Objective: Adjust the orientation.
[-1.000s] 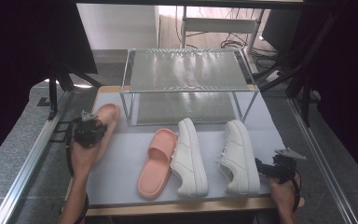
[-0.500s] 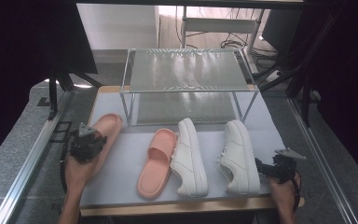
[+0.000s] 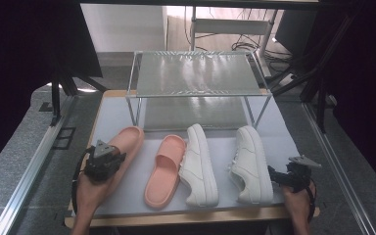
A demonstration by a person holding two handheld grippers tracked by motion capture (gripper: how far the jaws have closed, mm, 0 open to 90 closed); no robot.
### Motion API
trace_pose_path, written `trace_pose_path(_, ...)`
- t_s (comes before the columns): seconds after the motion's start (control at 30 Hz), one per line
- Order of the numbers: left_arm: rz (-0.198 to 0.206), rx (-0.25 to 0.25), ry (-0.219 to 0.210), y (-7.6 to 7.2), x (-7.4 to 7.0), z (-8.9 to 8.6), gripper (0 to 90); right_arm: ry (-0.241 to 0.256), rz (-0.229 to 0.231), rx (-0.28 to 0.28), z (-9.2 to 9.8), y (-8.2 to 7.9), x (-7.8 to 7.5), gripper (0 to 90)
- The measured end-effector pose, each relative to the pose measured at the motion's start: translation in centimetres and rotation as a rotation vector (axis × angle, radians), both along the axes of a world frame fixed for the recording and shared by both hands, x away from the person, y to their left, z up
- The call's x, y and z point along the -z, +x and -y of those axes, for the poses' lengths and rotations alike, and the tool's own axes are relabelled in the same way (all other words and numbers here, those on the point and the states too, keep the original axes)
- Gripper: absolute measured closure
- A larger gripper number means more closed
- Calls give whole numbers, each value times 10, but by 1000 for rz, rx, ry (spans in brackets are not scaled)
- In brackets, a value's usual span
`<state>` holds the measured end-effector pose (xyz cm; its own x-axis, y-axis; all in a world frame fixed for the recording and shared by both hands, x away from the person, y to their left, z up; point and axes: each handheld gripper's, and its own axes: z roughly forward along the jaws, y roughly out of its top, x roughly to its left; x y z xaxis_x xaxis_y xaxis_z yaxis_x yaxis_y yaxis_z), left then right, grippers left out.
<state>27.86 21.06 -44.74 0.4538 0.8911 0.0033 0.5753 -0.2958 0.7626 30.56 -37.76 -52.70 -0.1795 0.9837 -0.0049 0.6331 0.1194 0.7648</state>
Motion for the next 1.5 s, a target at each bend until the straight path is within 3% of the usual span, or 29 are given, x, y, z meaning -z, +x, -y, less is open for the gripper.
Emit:
trace_pose_path(0.4,23,38,-21,25,0,31,849,0,0,0,0,0,0,56)
trace_pose_path(0.53,36,41,-26,42,2,45,848,0,0,0,0,0,0,56)
trace_pose_path(0.77,50,27,-16,64,7,62,848,1,0,0,0,0,0,56)
trace_pose_path(0.9,57,1,-1,85,12,71,848,1,0,-1,0,0,0,57)
trace_pose_path(1.1,59,-33,8,107,18,76,847,0,0,-3,0,0,0,57)
trace_pose_path(1.23,59,-39,-1,116,22,79,844,-1,0,-2,0,0,0,57)
trace_pose_path(1.3,61,-48,16,119,23,84,841,0,0,-3,0,0,0,56)
trace_pose_path(1.5,38,-50,20,128,31,89,845,0,0,-3,0,0,0,57)
